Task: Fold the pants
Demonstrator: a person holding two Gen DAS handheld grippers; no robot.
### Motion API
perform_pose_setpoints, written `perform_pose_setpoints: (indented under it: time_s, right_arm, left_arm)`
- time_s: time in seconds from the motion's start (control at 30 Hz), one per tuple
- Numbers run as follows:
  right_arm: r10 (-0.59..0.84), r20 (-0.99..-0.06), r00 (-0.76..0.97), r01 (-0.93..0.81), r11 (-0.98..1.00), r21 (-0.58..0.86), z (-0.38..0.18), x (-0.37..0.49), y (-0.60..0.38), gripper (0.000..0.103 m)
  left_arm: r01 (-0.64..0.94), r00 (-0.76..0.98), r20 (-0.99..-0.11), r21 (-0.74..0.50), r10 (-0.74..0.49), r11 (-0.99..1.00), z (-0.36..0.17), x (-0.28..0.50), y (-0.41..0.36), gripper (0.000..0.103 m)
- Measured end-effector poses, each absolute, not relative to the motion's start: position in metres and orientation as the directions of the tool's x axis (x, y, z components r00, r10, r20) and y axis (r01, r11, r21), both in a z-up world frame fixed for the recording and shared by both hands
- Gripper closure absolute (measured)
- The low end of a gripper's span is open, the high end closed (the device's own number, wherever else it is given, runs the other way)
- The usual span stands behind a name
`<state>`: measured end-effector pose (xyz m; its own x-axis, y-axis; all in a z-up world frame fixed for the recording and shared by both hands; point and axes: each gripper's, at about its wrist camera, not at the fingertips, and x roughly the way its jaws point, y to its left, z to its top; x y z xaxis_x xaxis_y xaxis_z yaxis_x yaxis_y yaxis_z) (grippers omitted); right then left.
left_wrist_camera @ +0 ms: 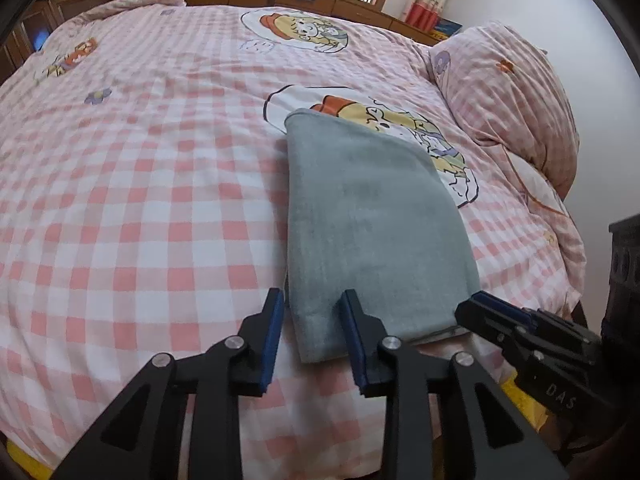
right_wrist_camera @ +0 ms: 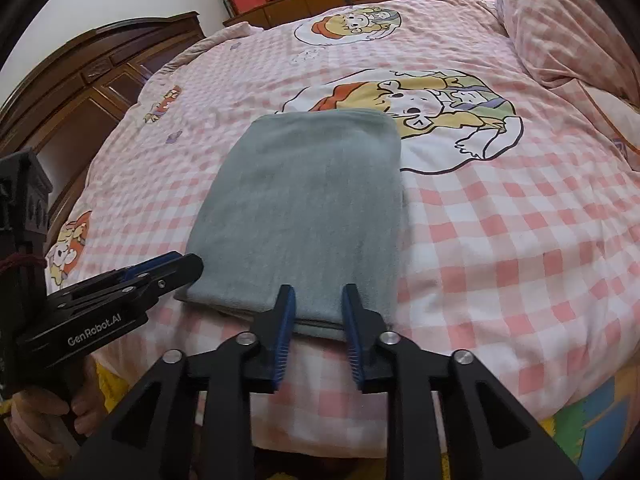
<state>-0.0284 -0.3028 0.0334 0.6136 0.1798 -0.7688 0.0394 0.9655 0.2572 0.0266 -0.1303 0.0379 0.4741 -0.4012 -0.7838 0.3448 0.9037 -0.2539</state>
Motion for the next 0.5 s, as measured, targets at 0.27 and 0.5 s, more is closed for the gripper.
perform_pose_setpoints:
  time_s: [0.27, 0.5]
  right_arm:
    - [0.139, -0.775, 0.616, 0.051, 0.975, 0.215, 0.045, -0.04, -0.297, 0.055]
    - [0.085, -0.799, 0.595, 0.104, 0.978, 0.182, 0.048, -0.052, -0.304, 0.047]
  left_arm:
    - [0.34, 0.481, -0.797, -0.215, -0.366, 0.916, 0.047, 0.021, -0.127, 0.052]
    - [0.356, 0.478, -0.821, -0.145, -0.313, 0.923, 0.054, 0.006, -0.132, 0.027]
